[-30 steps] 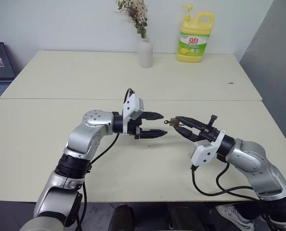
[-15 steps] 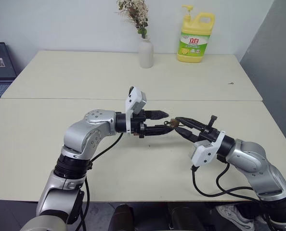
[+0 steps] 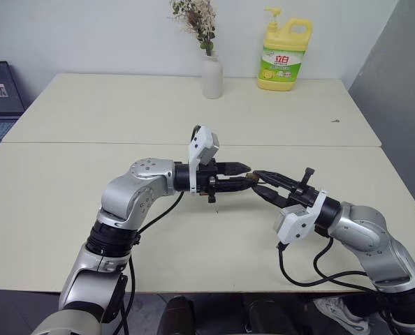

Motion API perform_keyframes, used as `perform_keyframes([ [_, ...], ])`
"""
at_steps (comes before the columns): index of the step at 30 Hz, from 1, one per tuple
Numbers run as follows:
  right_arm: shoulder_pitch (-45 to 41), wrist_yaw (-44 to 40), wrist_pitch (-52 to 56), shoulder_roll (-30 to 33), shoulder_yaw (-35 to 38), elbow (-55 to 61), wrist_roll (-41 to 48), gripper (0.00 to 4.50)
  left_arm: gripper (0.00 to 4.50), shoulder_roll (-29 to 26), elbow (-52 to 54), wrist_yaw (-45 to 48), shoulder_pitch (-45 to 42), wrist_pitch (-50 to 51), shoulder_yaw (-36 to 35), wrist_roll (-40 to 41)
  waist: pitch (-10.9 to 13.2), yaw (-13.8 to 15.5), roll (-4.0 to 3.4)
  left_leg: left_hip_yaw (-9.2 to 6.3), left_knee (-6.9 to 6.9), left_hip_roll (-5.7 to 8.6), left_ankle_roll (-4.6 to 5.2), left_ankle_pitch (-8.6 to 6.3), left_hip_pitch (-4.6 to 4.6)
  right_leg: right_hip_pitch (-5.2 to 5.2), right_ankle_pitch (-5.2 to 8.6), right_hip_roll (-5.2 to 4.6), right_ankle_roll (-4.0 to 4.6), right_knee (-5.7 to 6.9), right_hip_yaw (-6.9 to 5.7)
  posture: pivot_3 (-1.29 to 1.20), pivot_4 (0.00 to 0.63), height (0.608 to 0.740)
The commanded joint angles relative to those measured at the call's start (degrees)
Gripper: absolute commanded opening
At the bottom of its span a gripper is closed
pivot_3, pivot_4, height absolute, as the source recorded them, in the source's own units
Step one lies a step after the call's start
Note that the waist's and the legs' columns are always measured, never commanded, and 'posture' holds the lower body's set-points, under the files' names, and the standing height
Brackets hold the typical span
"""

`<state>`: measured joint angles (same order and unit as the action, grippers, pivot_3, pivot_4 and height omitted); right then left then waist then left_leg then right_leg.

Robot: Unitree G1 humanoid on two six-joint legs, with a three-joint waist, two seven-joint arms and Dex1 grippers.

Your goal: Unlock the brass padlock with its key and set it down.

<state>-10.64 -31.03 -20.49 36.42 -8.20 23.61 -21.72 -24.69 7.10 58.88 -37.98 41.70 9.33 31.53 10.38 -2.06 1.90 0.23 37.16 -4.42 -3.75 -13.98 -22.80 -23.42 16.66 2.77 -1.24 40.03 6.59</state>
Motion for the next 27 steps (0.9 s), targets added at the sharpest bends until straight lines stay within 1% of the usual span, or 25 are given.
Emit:
perform_keyframes([
  [1, -0.5, 0.2, -1.0, 0.0, 0.4, 2.4, 0.5, 0.94, 0.59, 0.0, 0.8, 0.3, -0.9, -1.4, 0.0, -0.2, 0.0, 0.0, 0.0, 0.0, 0.0, 0.0, 0.0, 0.0, 0.0, 0.0, 0.0, 0.0, 0.0, 0.0, 0.0, 0.0, 0.15, 0.74],
  [2, -0.5, 0.2, -1.1, 0.0, 0.4, 2.4, 0.5, 0.94, 0.26, 0.0, 0.8, 0.3, -0.9, -1.4, 0.0, -0.2, 0.0, 0.0, 0.0, 0.0, 0.0, 0.0, 0.0, 0.0, 0.0, 0.0, 0.0, 0.0, 0.0, 0.0, 0.0, 0.0, 0.15, 0.74],
  [3, -0.5, 0.2, -1.3, 0.0, 0.4, 2.4, 0.4, 0.94, 0.16, -0.1, 0.9, 0.4, -0.8, -1.4, 0.0, -0.2, 0.0, 0.0, 0.0, 0.0, 0.0, 0.0, 0.0, 0.0, 0.0, 0.0, 0.0, 0.0, 0.0, 0.0, 0.0, 0.0, 0.15, 0.74],
  [11, -0.3, 0.2, -1.5, 0.4, 0.6, 2.4, -0.3, 0.94, 0.16, -0.4, 0.8, 0.7, -0.3, -1.9, 0.2, -0.5, 0.0, 0.0, 0.0, 0.0, 0.0, 0.0, 0.0, 0.0, 0.0, 0.0, 0.0, 0.0, 0.0, 0.0, 0.0, 0.0, 0.15, 0.74],
  [13, 0.4, 0.1, -0.5, 0.7, 1.9, 2.1, 0.8, 0.94, 0.16, -0.6, 0.6, 0.9, -0.4, -2.1, 0.1, -0.6, 0.0, 0.1, 0.0, 0.0, 0.0, 0.0, 0.0, 0.0, 0.0, 0.0, 0.0, 0.0, 0.0, 0.0, 0.0, 0.0, 0.15, 0.74],
  [15, 1.0, 0.2, 0.8, 0.8, 3.5, 2.2, 2.1, 1.66, 0.16, -0.6, 0.4, 0.9, -0.5, -2.2, -0.1, -0.6, 0.0, 0.1, 0.0, 0.0, 0.0, 0.0, 0.0, 0.0, 0.0, 0.0, 0.0, 0.0, 0.0, 0.0, 0.0, 0.0, 0.15, 0.74],
  [16, 1.6, -0.2, 1.7, 1.2, 4.3, 2.3, 2.7, 1.92, 0.16, -0.6, 0.4, 0.8, -0.5, -2.3, -0.1, -0.6, 0.0, 0.1, 0.0, 0.0, 0.0, 0.0, 0.0, 0.0, 0.0, 0.0, 0.0, 0.0, 0.0, 0.0, 0.0, 0.0, 0.15, 0.74],
  [20, 5.4, -3.5, 3.3, 4.9, 7.4, 2.7, 5.9, 3.31, 0.16, -0.7, 0.2, 0.7, -0.9, -2.4, -0.6, -0.6, 0.0, 0.3, 0.0, 0.01, 0.01, 0.01, 0.0, 0.0, -0.01, 0.01, 0.0, -0.01, 0.0, -0.02, 0.0, 0.0, 0.15, 0.74],
  [23, 10.9, -6.6, 2.5, 7.6, 11.5, 5.2, 13.9, 3.33, 0.16, -1.4, -0.5, 1.6, -0.9, -2.7, -1.0, -0.4, 0.0, 0.3, 0.0, -0.02, -0.01, 0.02, 0.0, 0.0, -0.01, 0.02, 0.0, -0.01, 0.0, -0.04, -0.01, 0.0, 0.15, 0.74],
  [25, 12.2, -8.1, 1.6, 8.4, 11.8, 7.1, 17.4, 3.33, 0.16, -1.7, -0.7, 2.4, -1.0, -2.7, -1.1, -0.1, 0.0, 0.2, -0.01, -0.02, -0.01, 0.02, 0.0, 0.0, -0.01, 0.02, 0.01, -0.01, 0.0, -0.04, 0.0, 0.0, 0.15, 0.74],
  [27, 11.6, -9.1, 2.9, 7.9, 10.4, 9.5, 20.8, 2.94, 0.16, -2.2, -1.1, 3.8, -1.3, -2.7, -1.1, 0.3, 0.0, -0.2, -0.01, 0.0, -0.01, 0.02, 0.01, 0.0, 0.05, 0.04, 0.01, 0.0, -0.01, -0.02, 0.02, 0.0, 0.15, 0.74],
])
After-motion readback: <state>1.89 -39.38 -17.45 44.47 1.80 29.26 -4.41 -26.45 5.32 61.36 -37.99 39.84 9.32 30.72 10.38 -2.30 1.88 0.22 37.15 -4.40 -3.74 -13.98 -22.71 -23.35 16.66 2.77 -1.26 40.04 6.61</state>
